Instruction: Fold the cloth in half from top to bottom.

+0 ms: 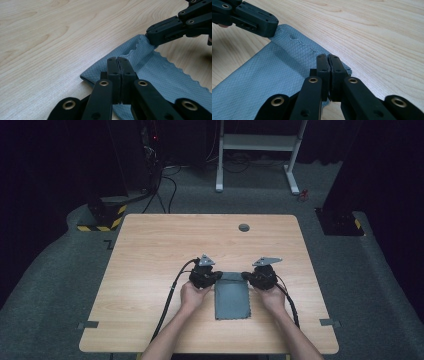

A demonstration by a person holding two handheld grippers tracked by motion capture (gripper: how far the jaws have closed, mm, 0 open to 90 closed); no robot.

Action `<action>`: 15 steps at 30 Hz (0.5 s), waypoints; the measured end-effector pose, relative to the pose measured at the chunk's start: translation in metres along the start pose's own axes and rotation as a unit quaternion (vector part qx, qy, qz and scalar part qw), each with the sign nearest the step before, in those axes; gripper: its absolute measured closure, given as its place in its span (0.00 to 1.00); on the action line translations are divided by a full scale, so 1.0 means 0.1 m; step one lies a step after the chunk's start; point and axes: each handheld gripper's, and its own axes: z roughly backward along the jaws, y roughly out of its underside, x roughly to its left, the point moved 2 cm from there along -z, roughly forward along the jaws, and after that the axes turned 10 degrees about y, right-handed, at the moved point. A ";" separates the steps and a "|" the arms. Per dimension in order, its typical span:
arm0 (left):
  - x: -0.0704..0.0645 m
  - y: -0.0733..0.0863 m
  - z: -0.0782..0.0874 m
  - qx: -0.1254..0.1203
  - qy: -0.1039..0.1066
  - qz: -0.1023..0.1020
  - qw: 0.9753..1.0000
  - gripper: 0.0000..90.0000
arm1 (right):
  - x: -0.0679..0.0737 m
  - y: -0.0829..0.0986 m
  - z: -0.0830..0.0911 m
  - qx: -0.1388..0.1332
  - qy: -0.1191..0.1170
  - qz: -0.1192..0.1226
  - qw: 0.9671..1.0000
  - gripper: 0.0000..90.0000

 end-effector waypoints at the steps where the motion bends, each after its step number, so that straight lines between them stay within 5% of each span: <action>1: 0.00 0.01 0.00 0.001 0.000 -0.002 1.000 0.99 | 0.00 0.01 0.00 0.000 -0.001 -0.001 1.000 0.98; 15: -0.07 0.05 0.06 0.002 0.006 -0.009 1.000 0.99 | 0.08 0.02 0.07 0.001 0.006 0.025 1.000 0.98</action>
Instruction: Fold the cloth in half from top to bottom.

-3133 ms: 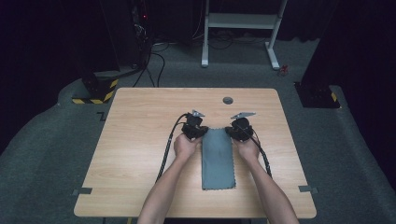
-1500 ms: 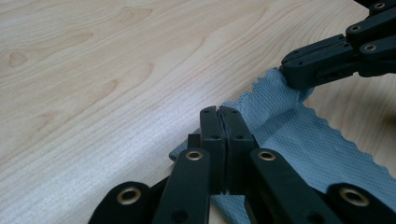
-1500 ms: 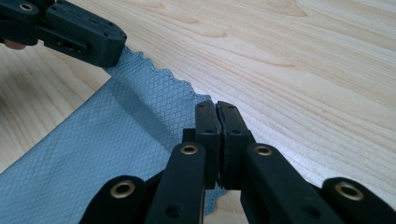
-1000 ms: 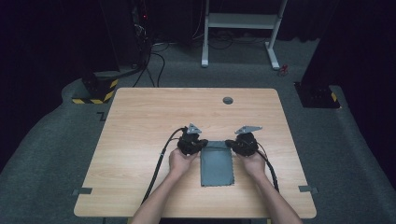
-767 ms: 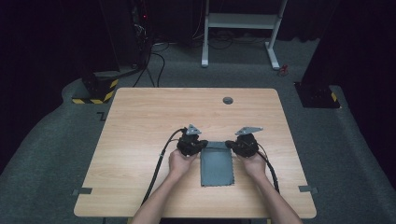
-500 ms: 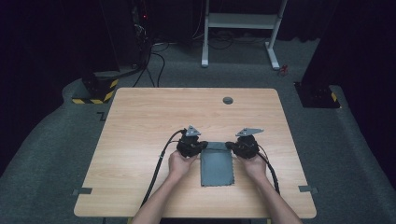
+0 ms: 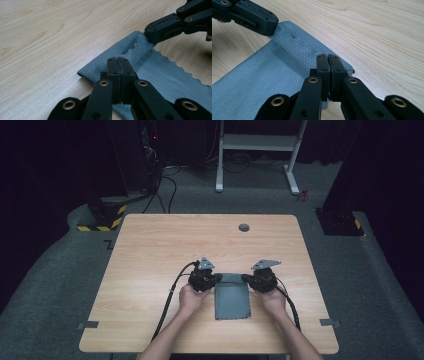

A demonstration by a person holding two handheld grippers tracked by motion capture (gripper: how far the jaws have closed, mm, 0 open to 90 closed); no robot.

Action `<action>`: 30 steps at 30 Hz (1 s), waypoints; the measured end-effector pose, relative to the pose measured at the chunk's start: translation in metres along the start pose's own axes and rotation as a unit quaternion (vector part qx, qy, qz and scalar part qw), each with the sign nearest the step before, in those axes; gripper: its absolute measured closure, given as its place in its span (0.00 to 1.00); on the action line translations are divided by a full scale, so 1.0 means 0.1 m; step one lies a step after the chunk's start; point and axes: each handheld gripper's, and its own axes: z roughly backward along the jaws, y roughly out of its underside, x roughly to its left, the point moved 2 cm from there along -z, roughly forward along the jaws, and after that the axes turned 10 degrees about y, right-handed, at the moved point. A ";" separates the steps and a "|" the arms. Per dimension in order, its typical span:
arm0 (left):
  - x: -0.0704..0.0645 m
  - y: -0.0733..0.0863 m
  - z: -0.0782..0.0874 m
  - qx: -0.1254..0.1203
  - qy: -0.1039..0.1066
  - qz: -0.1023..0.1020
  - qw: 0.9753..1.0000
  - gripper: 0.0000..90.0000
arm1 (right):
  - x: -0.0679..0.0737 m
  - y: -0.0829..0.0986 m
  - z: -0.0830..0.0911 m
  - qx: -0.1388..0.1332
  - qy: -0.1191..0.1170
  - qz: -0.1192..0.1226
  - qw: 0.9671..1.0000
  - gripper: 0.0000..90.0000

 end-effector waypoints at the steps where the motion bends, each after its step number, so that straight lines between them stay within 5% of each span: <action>1: -0.01 0.00 0.00 0.000 0.000 0.000 1.000 0.99 | 0.00 0.00 0.01 -0.003 -0.001 -0.001 1.000 0.98; 9: -0.08 0.00 0.02 0.002 0.000 -0.012 1.000 0.99 | 0.00 0.02 0.07 -0.007 -0.003 -0.001 1.000 0.98; 30: -0.15 0.09 0.03 0.010 0.012 0.000 1.000 0.99 | 0.05 0.09 0.14 -0.012 -0.015 0.003 1.000 0.98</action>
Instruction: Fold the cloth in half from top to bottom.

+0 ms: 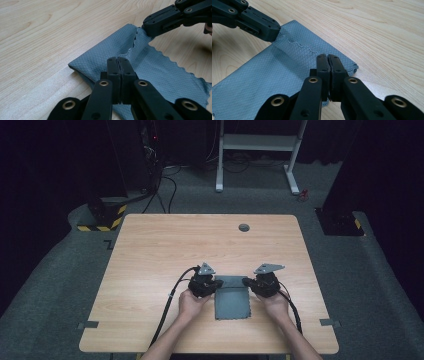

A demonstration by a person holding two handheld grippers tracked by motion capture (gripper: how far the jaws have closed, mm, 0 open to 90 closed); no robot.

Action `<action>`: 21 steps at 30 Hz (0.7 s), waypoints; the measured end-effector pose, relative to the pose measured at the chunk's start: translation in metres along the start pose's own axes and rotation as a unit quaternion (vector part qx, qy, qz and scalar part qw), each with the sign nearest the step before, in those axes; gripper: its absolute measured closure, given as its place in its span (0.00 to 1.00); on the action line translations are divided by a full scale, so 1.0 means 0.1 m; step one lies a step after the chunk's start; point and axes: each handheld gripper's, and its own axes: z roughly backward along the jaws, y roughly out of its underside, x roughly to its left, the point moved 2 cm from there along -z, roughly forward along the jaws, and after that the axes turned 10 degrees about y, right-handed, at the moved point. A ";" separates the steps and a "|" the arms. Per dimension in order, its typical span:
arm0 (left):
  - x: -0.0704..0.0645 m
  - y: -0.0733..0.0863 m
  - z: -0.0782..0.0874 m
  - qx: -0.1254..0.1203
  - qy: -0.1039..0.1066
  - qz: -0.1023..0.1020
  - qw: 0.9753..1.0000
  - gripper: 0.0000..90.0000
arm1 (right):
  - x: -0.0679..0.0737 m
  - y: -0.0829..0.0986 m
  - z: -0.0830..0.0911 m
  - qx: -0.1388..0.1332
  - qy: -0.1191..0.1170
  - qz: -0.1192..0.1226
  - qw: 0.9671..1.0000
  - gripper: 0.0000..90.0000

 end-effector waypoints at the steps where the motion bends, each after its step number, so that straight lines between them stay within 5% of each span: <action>1: 0.00 0.00 0.00 0.001 0.001 -0.001 1.000 0.99 | 0.00 0.00 0.01 -0.001 0.000 0.003 1.000 0.98; 21: -0.11 0.09 0.06 -0.010 0.010 -0.005 1.000 0.99 | 0.07 0.08 0.10 -0.005 -0.008 0.006 1.000 0.98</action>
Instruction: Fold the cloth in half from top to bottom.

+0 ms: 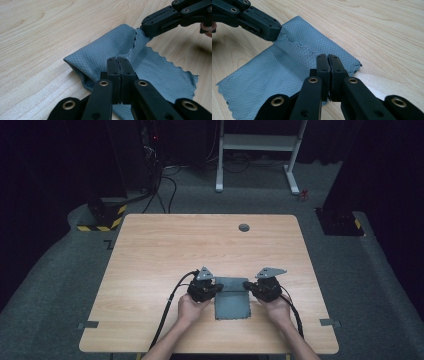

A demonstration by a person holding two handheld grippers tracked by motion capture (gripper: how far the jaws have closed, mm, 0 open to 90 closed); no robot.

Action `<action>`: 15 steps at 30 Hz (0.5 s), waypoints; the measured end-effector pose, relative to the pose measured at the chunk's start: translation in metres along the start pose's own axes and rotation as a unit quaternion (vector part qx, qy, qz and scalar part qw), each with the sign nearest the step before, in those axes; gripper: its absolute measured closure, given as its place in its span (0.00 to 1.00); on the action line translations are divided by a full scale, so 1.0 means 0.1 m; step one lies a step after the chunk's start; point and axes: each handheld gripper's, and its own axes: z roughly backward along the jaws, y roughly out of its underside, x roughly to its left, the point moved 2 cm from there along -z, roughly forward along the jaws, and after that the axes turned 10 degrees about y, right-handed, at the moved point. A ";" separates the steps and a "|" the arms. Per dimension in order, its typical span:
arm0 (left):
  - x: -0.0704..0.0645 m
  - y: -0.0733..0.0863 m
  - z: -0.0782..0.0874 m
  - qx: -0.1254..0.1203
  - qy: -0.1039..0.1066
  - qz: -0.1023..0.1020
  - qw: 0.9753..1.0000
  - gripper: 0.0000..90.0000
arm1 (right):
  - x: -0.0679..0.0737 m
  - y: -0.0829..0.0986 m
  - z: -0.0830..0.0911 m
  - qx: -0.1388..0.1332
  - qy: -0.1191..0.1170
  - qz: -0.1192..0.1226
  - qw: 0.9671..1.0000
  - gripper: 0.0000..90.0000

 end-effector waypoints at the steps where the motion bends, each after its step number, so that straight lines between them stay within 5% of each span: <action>1: 0.00 0.00 0.00 0.000 0.000 -0.002 1.000 0.99 | 0.00 0.01 0.00 0.000 -0.001 -0.003 1.000 0.98; 15: -0.08 0.07 0.06 -0.006 0.005 -0.008 1.000 0.99 | 0.06 0.07 0.08 -0.006 -0.011 -0.003 1.000 0.98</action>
